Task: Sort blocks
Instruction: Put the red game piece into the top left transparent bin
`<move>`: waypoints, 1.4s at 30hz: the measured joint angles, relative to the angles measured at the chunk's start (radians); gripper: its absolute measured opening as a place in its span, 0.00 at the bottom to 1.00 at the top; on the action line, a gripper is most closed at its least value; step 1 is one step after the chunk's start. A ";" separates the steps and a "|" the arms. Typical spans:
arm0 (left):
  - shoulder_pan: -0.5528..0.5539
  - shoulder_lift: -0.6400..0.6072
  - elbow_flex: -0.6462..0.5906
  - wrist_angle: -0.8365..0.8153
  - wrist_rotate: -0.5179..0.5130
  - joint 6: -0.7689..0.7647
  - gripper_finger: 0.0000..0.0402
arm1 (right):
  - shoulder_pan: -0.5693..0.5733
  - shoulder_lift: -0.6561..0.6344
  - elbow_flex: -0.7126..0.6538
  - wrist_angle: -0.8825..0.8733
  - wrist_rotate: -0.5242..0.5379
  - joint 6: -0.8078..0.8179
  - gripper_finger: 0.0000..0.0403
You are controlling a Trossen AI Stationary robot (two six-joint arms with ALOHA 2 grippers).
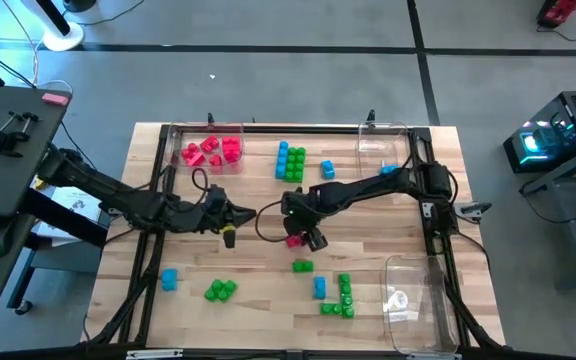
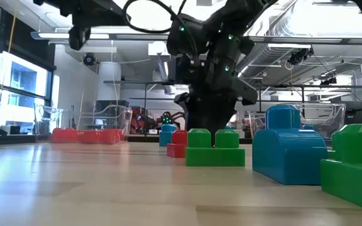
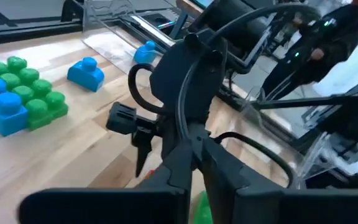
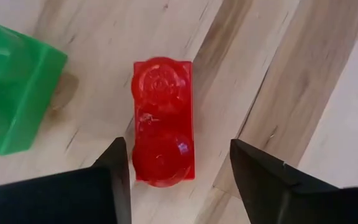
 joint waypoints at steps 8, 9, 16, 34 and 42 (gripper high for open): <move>0.088 -0.054 0.011 -0.012 0.033 0.160 0.29 | -0.002 0.020 0.002 -0.011 0.014 0.006 0.33; 0.098 -0.067 0.013 -0.012 0.032 0.191 0.32 | 0.001 0.020 0.002 -0.016 0.030 0.005 0.30; 0.153 -0.172 0.015 -0.017 0.036 0.416 0.43 | -0.004 0.021 0.019 -0.016 0.058 0.140 0.03; 0.229 -0.095 0.139 -0.058 0.180 0.888 0.45 | -0.033 -0.174 0.382 -0.304 0.267 0.245 0.01; 0.229 -0.022 0.261 -0.112 0.178 0.976 0.45 | -0.070 -0.189 0.583 -0.390 0.329 0.197 0.00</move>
